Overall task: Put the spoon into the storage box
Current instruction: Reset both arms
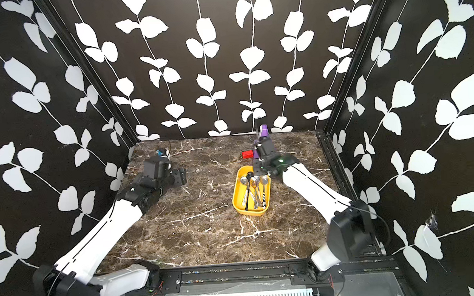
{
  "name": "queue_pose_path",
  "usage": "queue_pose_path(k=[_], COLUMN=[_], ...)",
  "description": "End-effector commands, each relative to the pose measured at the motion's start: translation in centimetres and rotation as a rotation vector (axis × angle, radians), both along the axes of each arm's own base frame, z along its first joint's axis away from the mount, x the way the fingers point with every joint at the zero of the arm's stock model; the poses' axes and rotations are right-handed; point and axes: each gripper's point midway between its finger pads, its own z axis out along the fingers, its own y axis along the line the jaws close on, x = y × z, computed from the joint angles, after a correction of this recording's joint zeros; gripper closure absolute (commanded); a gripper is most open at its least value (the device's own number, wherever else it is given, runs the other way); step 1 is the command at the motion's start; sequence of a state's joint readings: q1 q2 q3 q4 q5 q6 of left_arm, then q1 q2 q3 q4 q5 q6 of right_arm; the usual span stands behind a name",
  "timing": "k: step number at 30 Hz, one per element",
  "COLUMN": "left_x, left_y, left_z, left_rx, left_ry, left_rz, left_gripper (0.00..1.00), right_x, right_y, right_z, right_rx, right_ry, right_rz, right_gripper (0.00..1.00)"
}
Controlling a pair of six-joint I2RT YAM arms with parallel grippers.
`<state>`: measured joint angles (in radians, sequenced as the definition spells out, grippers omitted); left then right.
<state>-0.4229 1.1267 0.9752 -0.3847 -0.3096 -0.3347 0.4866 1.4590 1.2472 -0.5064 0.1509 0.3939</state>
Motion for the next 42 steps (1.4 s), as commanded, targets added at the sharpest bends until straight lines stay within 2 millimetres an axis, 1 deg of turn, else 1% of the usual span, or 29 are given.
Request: queue_pose_path(k=[1,2,3,4,5,6,7,8,9,11,14,16,17,19,20,21,22,23,25,27,29,30,31,32,35,37,39,41,42], left_x=[0.6,0.4,0.2,0.1,0.0,0.0,-0.1,-0.3,-0.3,-0.1,0.5,0.8,1.0,1.5,1.8,2.1,2.4,2.7,3.1,3.6,4.1,4.4,4.5,4.4,4.6,4.3,4.4,4.5,4.5], left_y=[2.9,3.5,4.0,4.7,5.0,5.3,5.7,6.4,7.0,6.9,7.4,7.9,8.2,8.8,8.8,9.1,9.3,9.2,9.2,8.7,8.5,8.3,8.4,8.5,8.4,8.3,8.3,8.2,8.2], left_z=[0.1,-0.4,-0.5,-1.1,-1.5,-2.1,-2.7,-3.0,-3.4,-4.5,-6.1,-7.0,-7.6,-8.4,-8.7,-9.1,-9.4,-9.6,-9.9,-10.7,-11.7,-11.6,-11.9,-12.4,-12.1,-12.2,-12.2,-12.3,-12.4], left_rx=[0.143,0.173,0.206,0.250,0.291,0.359,0.413,0.454,0.483,0.512,0.532,0.530,0.522,0.494,0.480,0.471,0.466,0.460,0.445,0.401,0.401,0.404,0.395,0.383,0.369,0.366,0.365,0.363,0.362], left_ry=[-0.128,-0.135,-0.159,-0.177,-0.196,-0.213,-0.227,-0.233,-0.235,-0.218,-0.213,-0.217,-0.223,-0.241,-0.254,-0.262,-0.268,-0.279,-0.309,-0.330,-0.318,-0.339,-0.319,-0.283,-0.306,-0.305,-0.311,-0.303,-0.300], left_rz=[0.093,0.110,0.127,0.141,0.140,0.119,0.122,0.149,0.169,0.138,0.146,0.154,0.150,0.158,0.151,0.155,0.158,0.145,0.140,0.094,0.084,0.075,0.067,0.058,0.043,0.039,0.034,0.027,0.025], left_gripper=[0.25,0.25,0.25,0.25,0.24,0.24,0.24,0.21,0.20,0.20,0.20,0.20,0.20,0.20,0.20,0.20,0.20,0.20,0.19,0.19,0.19,0.19,0.19,0.19,0.19,0.19,0.19,0.19,0.19], right_x=[0.8,0.6,0.6,0.4,0.1,-0.1,-0.4,-0.5,-0.7,-0.8,-0.5,0.0,0.2,0.8,1.0,1.2,1.5,1.4,1.3,1.7,2.3,2.5,2.5,2.3,1.4,0.6,-0.1,-1.4,-2.0], right_y=[-2.9,-4.2,-5.6,-7.1,-8.5,-9.7,-10.8,-11.5,-12.4,-13.7,-15.5,-16.3,-16.6,-17.0,-17.6,-17.8,-18.1,-18.5,-19.8,-20.4,-20.2,-20.1,-20.3,-20.2,-19.9,-19.8,-19.5,-20.6,-21.3], right_z=[0.2,0.0,0.2,0.1,-0.2,-0.1,-0.6,-0.9,-1.1,-2.2,-4.0,-4.6,-4.5,-4.2,-4.2,-4.1,-3.6,-3.7,-4.3,-5.1,-6.0,-6.5,-6.6,-6.3,-5.1,-4.5,-4.6,-5.2,-5.2], right_rx=[-0.054,-0.065,-0.079,-0.106,-0.134,-0.159,-0.196,-0.229,-0.262,-0.319,-0.359,-0.350,-0.344,-0.334,-0.333,-0.313,-0.276,-0.247,-0.178,-0.147,-0.154,-0.157,-0.157,-0.151,-0.140,-0.133,-0.223,-0.272,-0.240], right_ry=[-0.143,-0.175,-0.226,-0.272,-0.301,-0.344,-0.367,-0.380,-0.394,-0.388,-0.380,-0.390,-0.399,-0.500,-0.515,-0.507,-0.553,-0.588,-0.633,-0.639,-0.639,-0.634,-0.640,-0.664,-0.675,-0.612,-0.476,-0.496,-0.562], right_rz=[-0.055,-0.095,-0.142,-0.191,-0.236,-0.277,-0.295,-0.311,-0.341,-0.358,-0.397,-0.413,-0.418,-0.421,-0.431,-0.432,-0.431,-0.442,-0.486,-0.495,-0.475,-0.472,-0.480,-0.480,-0.458,-0.454,-0.378,-0.415,-0.466], right_gripper=[0.48,0.40,0.31,0.24,0.19,0.17,0.16,0.15,0.14,0.13,0.12,0.11,0.11,0.10,0.10,0.11,0.12,0.12,0.11,0.12,0.14,0.15,0.18,0.20,0.22,0.22,0.24,0.22,0.20])
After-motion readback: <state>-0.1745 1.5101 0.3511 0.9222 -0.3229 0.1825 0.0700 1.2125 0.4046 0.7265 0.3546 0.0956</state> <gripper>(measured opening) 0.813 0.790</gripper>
